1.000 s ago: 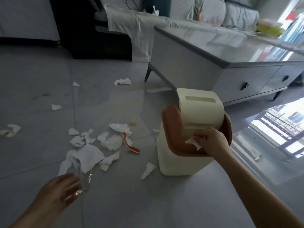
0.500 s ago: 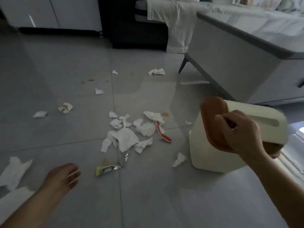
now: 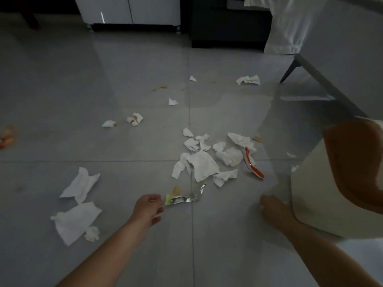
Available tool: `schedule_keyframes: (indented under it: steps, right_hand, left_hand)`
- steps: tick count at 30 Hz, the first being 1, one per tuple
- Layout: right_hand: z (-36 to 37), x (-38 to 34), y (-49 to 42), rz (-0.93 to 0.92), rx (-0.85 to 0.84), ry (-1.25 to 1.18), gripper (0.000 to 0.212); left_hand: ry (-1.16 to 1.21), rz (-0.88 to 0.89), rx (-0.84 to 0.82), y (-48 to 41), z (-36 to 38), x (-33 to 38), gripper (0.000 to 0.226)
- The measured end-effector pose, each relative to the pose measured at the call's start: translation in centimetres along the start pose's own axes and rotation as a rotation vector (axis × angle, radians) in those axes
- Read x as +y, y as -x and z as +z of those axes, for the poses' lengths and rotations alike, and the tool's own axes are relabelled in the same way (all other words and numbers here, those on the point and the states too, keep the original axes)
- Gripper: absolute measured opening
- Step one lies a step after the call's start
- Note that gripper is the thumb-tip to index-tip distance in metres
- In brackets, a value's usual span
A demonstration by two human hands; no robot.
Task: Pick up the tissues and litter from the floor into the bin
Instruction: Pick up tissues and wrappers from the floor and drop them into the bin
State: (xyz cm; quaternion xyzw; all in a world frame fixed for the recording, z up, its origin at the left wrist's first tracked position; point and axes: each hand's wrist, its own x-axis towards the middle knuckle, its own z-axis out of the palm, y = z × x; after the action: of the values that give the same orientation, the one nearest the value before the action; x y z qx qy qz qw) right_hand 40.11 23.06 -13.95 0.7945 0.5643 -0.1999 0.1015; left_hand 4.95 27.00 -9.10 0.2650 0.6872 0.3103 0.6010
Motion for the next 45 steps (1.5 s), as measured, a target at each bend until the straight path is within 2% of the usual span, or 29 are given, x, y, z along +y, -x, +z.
schedule_keyframes:
  steps: [2,4,5,7,10,12,13,15,19,22,24,26,28,31,33,36,39,42,45]
  right_hand:
    - [0.8,-0.6,-0.3,-0.112,-0.060,0.020,0.026]
    - [0.9,-1.5,-0.5,-0.169,-0.070,-0.049,0.013]
    - [0.8,-2.2,-0.5,-0.180,-0.028,-0.119,0.004]
    - [0.6,-4.2,-0.9,-0.189,0.112,-0.286,0.007]
    - [-0.1,-8.5,-1.5,-0.251,0.223,-0.455,0.009]
    - [-0.5,-11.3,-2.1,-0.289,0.248,-0.546,0.012]
    - [-0.8,-12.4,-2.4,-0.306,0.242,-0.577,0.013]
    - [-0.9,-13.8,-3.0,-0.350,0.218,-0.598,0.015]
    - [-0.2,-14.3,-3.9,-0.351,0.189,-0.605,0.017]
    - [0.1,-12.9,-5.1,-0.206,0.244,-0.616,0.029]
    - [0.0,-11.3,-6.2,-0.110,0.259,-0.563,0.045]
    - [0.2,-9.8,-7.1,-0.095,0.146,-0.373,0.054]
    - [0.7,-9.1,-7.3,-0.122,0.071,-0.142,0.044]
    - [0.9,-8.8,-6.8,-0.178,0.099,-0.033,0.024]
    - [0.3,-9.3,-5.8,-0.239,0.090,-0.083,0.018]
    - [-0.9,-11.7,-3.0,-0.375,0.193,-0.386,0.011]
    - [-2.6,-14.9,0.8,-0.514,0.189,-0.660,0.009]
    - [-4.3,-16.6,3.2,-0.657,0.139,-0.706,0.006]
    - [-5.9,-16.6,4.5,-0.726,0.159,-0.688,0.003]
  left_hand:
    - [-0.073,0.022,0.019,-0.9,0.2,-0.9,0.023]
    - [-0.163,0.041,0.024,-2.0,0.9,-1.7,0.027]
    - [-0.224,0.064,0.029,-2.5,1.3,-2.0,0.030]
    - [-0.354,0.157,0.055,-3.7,2.2,-2.1,0.036]
    - [-0.766,0.348,0.095,-6.0,3.7,-1.5,0.051]
    - [-1.083,0.420,0.054,-7.1,4.5,-1.1,0.068]
    - [-1.179,0.412,0.002,-7.5,4.9,-1.1,0.074]
    - [-1.240,0.399,-0.062,-7.9,5.5,-1.6,0.071]
    - [-1.193,0.476,-0.030,-8.7,5.9,-2.3,0.041]
    - [-1.120,0.471,-0.039,-9.2,5.8,-2.8,0.013]
    - [-1.092,0.496,-0.023,-9.1,5.6,-3.3,0.014]
    - [-1.000,0.525,0.003,-8.9,5.3,-3.7,0.008]
    - [-0.868,0.511,0.024,-8.4,5.0,-3.7,0.012]
    - [-0.721,0.444,0.073,-7.4,4.6,-3.3,0.017]
    - [-0.628,0.415,0.092,-6.8,4.3,-2.9,0.020]
    - [-0.511,0.393,0.091,-5.6,4.2,-1.9,0.024]
    - [-0.357,0.363,-0.016,-3.7,4.9,-0.3,0.015]
    - [-0.166,0.292,-0.179,-1.2,5.7,1.6,0.006]
    - [0.053,0.180,-0.298,0.8,5.9,3.3,0.025]
